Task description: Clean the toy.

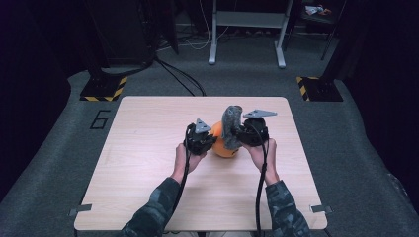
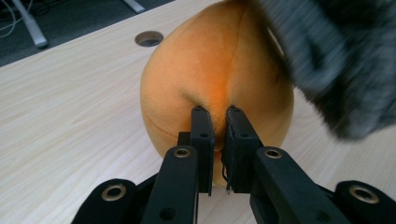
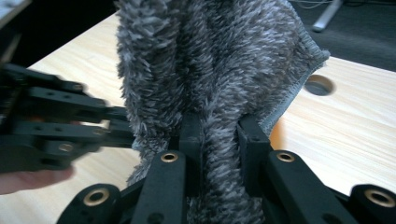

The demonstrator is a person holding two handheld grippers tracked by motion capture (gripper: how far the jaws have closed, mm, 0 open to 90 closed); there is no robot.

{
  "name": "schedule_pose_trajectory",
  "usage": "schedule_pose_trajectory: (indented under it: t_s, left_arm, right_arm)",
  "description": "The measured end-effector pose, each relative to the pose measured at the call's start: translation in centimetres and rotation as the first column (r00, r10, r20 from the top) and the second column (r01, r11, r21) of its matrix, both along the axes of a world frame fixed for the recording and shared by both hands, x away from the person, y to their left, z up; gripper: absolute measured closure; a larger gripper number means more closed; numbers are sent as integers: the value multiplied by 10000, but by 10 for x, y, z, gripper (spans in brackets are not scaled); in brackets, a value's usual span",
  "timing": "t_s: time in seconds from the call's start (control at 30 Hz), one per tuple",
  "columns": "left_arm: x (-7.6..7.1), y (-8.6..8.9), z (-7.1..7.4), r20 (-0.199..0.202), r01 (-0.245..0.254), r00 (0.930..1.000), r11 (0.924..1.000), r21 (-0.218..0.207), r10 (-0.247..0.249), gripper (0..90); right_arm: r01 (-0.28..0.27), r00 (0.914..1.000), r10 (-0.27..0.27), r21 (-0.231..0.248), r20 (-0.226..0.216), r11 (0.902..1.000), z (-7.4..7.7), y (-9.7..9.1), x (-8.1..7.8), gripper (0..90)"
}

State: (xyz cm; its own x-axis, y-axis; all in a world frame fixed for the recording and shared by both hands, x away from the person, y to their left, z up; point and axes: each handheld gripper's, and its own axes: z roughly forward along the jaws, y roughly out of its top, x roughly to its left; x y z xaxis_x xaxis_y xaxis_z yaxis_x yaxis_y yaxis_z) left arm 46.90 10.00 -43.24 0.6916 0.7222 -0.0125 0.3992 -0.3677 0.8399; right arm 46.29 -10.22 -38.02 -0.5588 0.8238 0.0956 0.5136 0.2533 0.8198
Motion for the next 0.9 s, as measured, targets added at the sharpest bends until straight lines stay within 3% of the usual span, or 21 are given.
schedule_pose_trajectory:
  t_s: [0.1, 0.33, 0.63, 0.8, 0.9]
  left_arm:
    - [-1, -4, -1, 53, 222, 9997, 9996, 173, -223, 836]
    - [1, -2, -2, -20, 211, 9998, 9997, 112, -210, 836]
    - [1, -1, -3, -33, 139, 9999, 9999, 12, -139, 835]
    - [2, 1, -3, -90, 35, 10000, 10000, -5, -35, 835]
    - [2, 2, -4, -103, -1, 9999, 10000, -30, 1, 835]
  right_arm:
    - [-224, 9996, 217, -382, -198, 9990, -8, 12, 4, 756]
    - [531, 9985, -539, -951, -61, 9940, -19, 9, 13, 766]
    - [1504, 9886, -1499, -1098, 128, 9825, -25, -6, 19, 767]
    - [2148, 9766, -2115, -1324, 389, 9676, -25, -14, 20, 766]
    - [2004, 9793, -1964, -961, 487, 9750, -21, -20, 16, 764]
